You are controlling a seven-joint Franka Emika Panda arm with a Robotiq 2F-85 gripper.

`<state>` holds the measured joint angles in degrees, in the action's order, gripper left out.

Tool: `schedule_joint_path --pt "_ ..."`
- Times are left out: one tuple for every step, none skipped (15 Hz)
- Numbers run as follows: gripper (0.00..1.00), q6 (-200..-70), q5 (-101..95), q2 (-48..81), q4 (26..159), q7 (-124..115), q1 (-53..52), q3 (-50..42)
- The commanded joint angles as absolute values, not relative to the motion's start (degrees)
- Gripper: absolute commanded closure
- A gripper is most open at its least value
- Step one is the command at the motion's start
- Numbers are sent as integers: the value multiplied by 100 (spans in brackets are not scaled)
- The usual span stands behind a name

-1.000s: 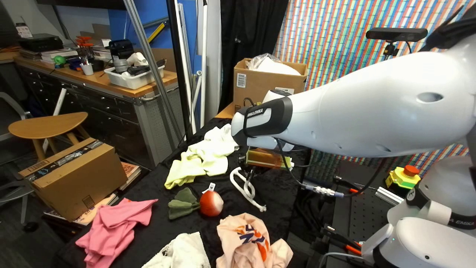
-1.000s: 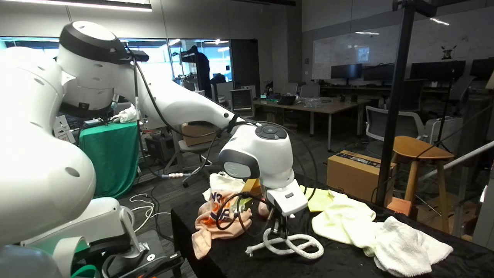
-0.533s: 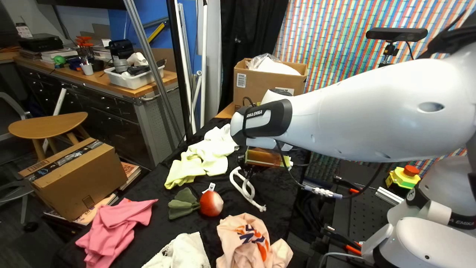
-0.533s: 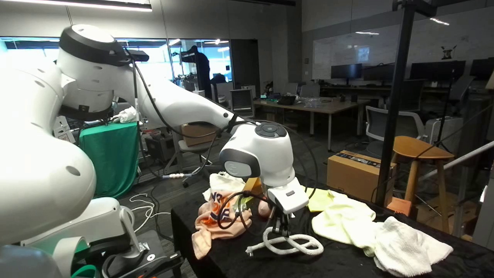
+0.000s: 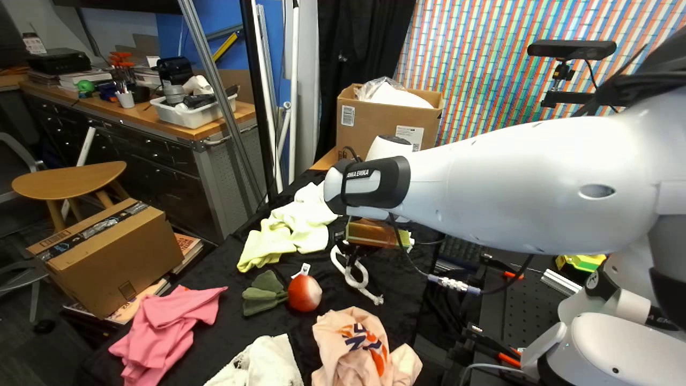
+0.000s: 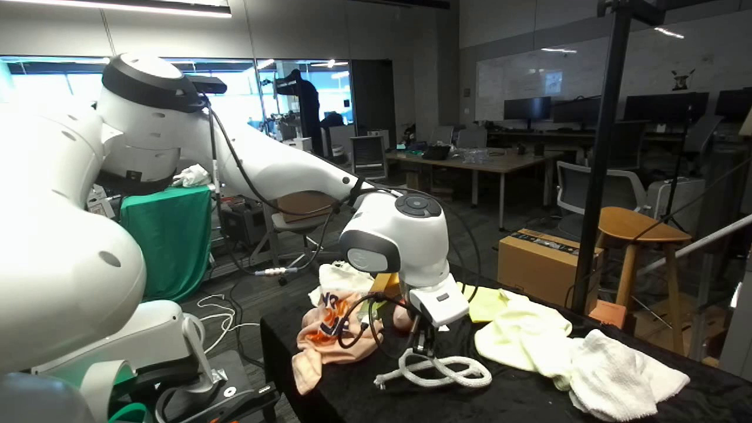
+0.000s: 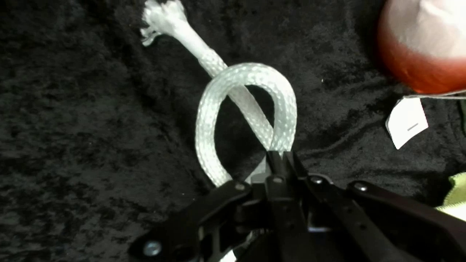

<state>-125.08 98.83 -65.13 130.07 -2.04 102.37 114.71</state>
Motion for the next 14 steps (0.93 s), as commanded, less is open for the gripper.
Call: schedule_joint_path --pt "91 -12214 9930 -6813 12832 -212 10286 11440" --pt "90 -12127 9908 -6830 12849 -185 10269 11426" --pt "84 -12038 9854 -6872 12853 -202 10255 11418" --pt "73 -11939 9789 -6902 12872 -214 10238 11408" --pt "76 -11832 9736 -6927 12881 -202 10230 11402" --pt "57 -11755 9699 -6967 12881 -213 10221 11397" --pt "49 -11692 9692 -7005 12873 -205 10220 11396" --pt "42 -11649 9728 -7041 12864 -185 10226 11394" --pt "33 -11613 9767 -7076 12849 -169 10234 11396" --pt "26 -11591 9789 -7123 12820 -160 10253 11407" --pt "19 -11554 9783 -7145 12814 -165 10248 11398" --pt "11 -11556 9798 -7191 12788 -185 10253 11403" --pt "4 -11552 9827 -7222 12773 -175 10257 11402" --pt "0 -11563 9866 -7248 12768 -168 10256 11394"
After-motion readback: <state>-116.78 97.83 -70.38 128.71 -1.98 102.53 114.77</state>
